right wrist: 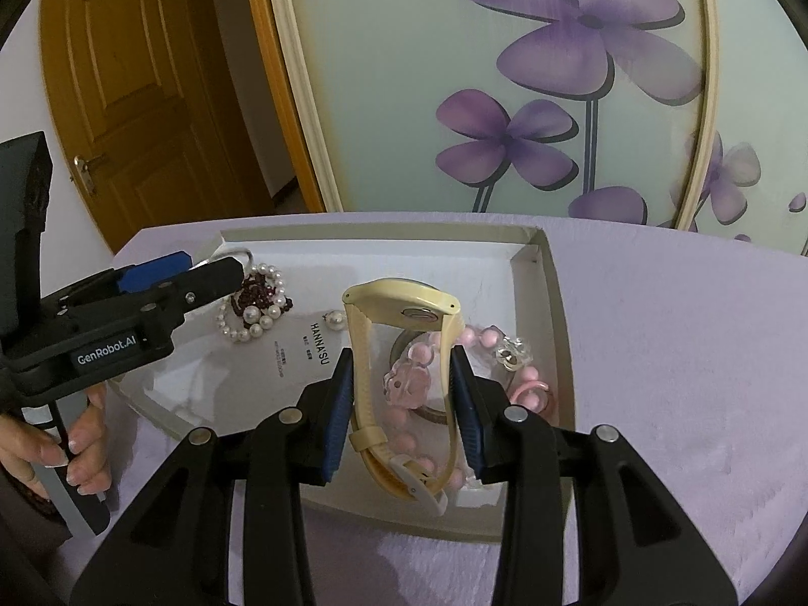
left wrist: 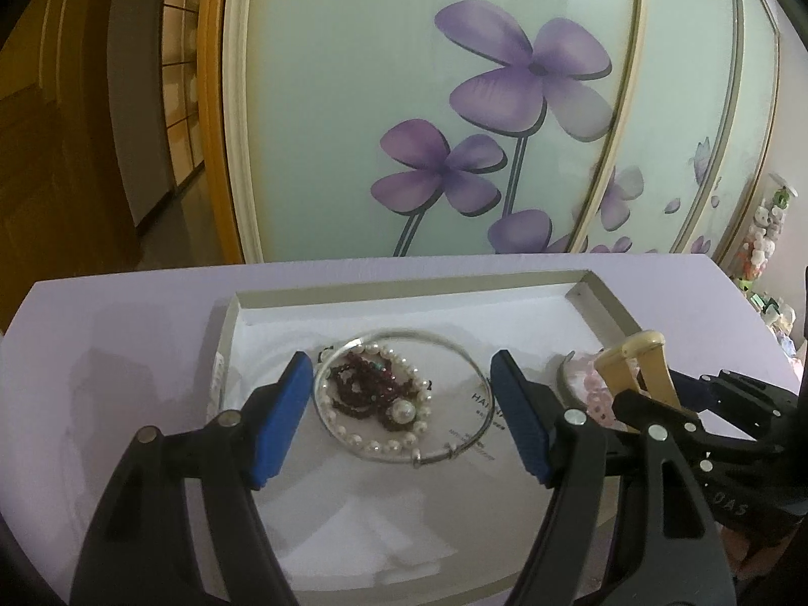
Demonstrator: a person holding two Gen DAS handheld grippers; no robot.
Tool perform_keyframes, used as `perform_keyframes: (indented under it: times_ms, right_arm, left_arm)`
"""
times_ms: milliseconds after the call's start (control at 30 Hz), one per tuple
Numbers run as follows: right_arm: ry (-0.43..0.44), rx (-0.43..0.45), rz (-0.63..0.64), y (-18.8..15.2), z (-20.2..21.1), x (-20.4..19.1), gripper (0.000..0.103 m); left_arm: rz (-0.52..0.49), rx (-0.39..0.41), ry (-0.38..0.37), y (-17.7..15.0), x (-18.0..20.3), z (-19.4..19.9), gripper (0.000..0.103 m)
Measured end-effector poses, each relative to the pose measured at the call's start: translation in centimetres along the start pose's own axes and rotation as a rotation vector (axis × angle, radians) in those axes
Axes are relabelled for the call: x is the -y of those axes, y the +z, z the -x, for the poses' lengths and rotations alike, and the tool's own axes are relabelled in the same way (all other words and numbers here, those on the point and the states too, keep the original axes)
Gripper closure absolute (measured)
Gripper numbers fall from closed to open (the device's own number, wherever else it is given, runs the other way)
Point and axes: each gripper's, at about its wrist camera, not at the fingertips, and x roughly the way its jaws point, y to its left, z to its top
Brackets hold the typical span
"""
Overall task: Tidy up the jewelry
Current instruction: 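Lower the bangle and watch into the tray and open both tools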
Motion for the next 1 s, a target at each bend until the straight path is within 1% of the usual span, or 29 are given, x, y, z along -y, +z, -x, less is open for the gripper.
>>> perform_keyframes:
  times_ms: [100, 133, 200, 233, 300, 333, 367, 600, 767, 933, 1000]
  right_arm:
    - [0.004, -0.002, 0.006, 0.0, -0.3, -0.2, 0.064]
    - [0.005, -0.002, 0.007, 0.1, -0.4, -0.3, 0.064]
    - [0.004, -0.006, 0.012, 0.1, -0.6, -0.4, 0.062]
    - [-0.003, -0.007, 0.021, 0.1, -0.7, -0.6, 0.058]
    - [-0.003, -0.002, 0.025, -0.1, -0.6, -0.8, 0.043]
    - [0.002, 0.006, 0.024, -0.1, -0.3, -0.9, 0.027]
    - [0.004, 0.019, 0.025, 0.0, 0.0, -1.1, 0.023]
    - [0.014, 0.032, 0.023, -0.2, 1.8, -1.0, 0.023]
    - [0.020, 0.042, 0.011, -1.4, 3.6, -1.0, 0.023]
    - [0.039, 0.048, 0.024, -2.8, 5.3, -1.8, 0.024]
    - [0.048, 0.048, 0.036, -3.5, 5.9, -2.4, 0.026]
  left_arm:
    - [0.000, 0.006, 0.005, 0.0, -0.2, -0.1, 0.033]
    - [0.000, 0.007, 0.005, 0.0, -0.2, -0.1, 0.035]
    - [0.000, 0.005, 0.004, 0.0, -0.2, -0.1, 0.036]
    - [0.001, 0.005, 0.008, -0.1, -0.2, -0.2, 0.036]
    - [-0.001, 0.004, 0.010, -0.1, -0.2, -0.2, 0.034]
    - [-0.003, 0.003, 0.017, -0.2, -0.2, -0.1, 0.028]
    - [-0.004, 0.006, 0.020, -0.1, -0.2, 0.1, 0.026]
    - [-0.004, 0.032, 0.035, -0.5, -0.8, 2.3, 0.022]
    - [-0.003, 0.056, 0.047, -1.3, -1.5, 4.6, 0.017]
    - [0.015, 0.076, 0.041, -2.5, -2.3, 7.2, 0.016]
    - [0.015, 0.087, 0.046, -3.0, -2.5, 8.1, 0.016]
